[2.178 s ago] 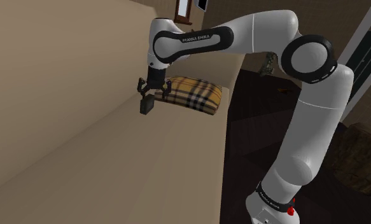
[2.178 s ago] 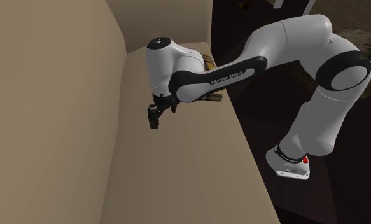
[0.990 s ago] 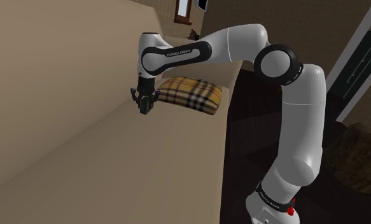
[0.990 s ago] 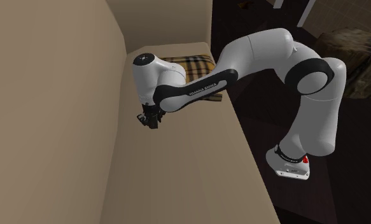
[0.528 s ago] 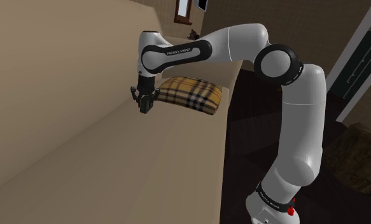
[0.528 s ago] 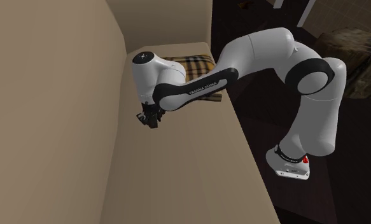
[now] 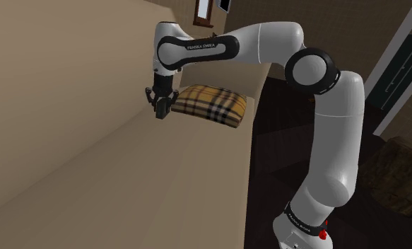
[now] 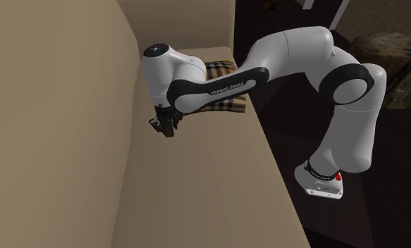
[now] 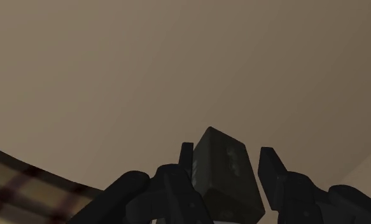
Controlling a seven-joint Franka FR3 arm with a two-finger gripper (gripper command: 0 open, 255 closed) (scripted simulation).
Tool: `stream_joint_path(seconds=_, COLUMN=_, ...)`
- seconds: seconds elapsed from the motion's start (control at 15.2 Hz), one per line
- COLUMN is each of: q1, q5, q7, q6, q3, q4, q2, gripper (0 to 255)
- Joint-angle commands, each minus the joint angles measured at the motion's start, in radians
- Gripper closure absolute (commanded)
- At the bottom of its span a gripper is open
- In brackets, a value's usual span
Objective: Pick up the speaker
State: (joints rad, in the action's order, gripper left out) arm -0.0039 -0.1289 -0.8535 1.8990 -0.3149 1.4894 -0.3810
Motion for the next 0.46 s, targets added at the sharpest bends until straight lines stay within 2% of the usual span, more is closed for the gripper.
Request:
stream_joint_path(seconds=0.0, q1=0.002, q5=0.001, q7=0.001, q6=-0.029, q3=-0.001, q4=-0.027, q2=0.001, gripper=255)
stream_joint_path(seconds=0.4, q1=0.005, q5=0.003, q7=0.003, q6=-0.084, q3=-0.003, q4=-0.081, q2=0.003, gripper=255)
